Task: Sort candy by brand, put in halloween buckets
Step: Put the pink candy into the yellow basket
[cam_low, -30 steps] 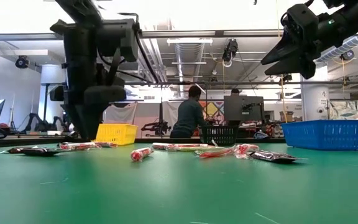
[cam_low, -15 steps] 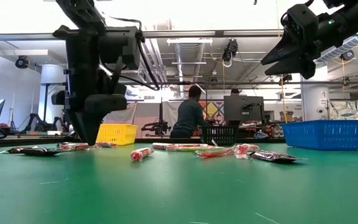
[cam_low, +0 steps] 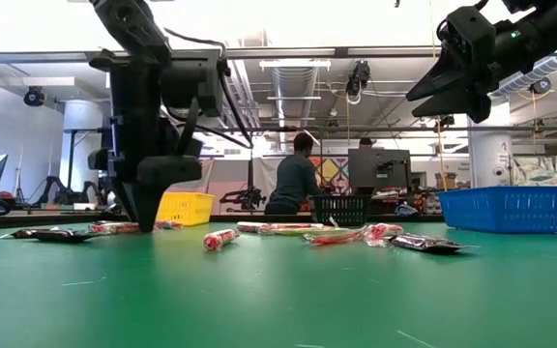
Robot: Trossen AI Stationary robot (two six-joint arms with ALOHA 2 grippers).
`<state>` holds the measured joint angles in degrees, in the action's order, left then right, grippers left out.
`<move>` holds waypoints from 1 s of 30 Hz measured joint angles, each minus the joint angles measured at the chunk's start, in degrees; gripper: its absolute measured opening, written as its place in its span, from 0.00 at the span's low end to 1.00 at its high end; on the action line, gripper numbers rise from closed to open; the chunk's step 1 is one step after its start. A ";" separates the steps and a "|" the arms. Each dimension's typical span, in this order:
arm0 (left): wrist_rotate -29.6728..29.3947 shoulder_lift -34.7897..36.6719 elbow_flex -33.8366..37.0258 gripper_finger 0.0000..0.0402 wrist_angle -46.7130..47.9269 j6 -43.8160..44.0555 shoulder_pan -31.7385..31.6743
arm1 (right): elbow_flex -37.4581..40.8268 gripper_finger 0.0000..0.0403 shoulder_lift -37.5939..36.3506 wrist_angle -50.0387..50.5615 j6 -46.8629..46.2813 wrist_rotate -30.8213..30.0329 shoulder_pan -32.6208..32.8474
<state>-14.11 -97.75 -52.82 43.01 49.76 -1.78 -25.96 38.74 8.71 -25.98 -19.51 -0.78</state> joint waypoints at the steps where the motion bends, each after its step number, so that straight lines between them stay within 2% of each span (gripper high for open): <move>1: 0.00 -0.12 0.00 0.19 -0.05 0.00 0.02 | 0.00 0.50 0.00 0.00 0.00 0.00 0.00; 7: 0.02 -0.21 -0.02 0.17 -0.43 -1.57 0.02 | 0.00 0.50 0.00 0.00 0.01 0.00 0.00; 12: 0.09 -0.11 -0.02 0.04 -0.57 -1.92 0.02 | 0.00 0.50 0.00 0.00 0.01 0.00 0.00; 20: 0.17 0.08 -1.32 0.04 -0.56 -3.58 0.19 | 0.00 0.50 0.00 0.02 0.03 0.02 0.00; 26: 0.65 2.52 -5.07 0.03 1.25 -9.76 0.22 | 0.00 0.50 0.00 0.04 0.03 0.02 0.00; 30: 0.17 5.99 -7.63 0.03 2.06 -17.83 -0.95 | 0.00 0.50 0.00 0.07 0.03 0.04 0.02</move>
<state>-13.94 -91.76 -60.45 45.07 31.93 -2.73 -25.96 38.74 8.78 -25.96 -19.46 -0.75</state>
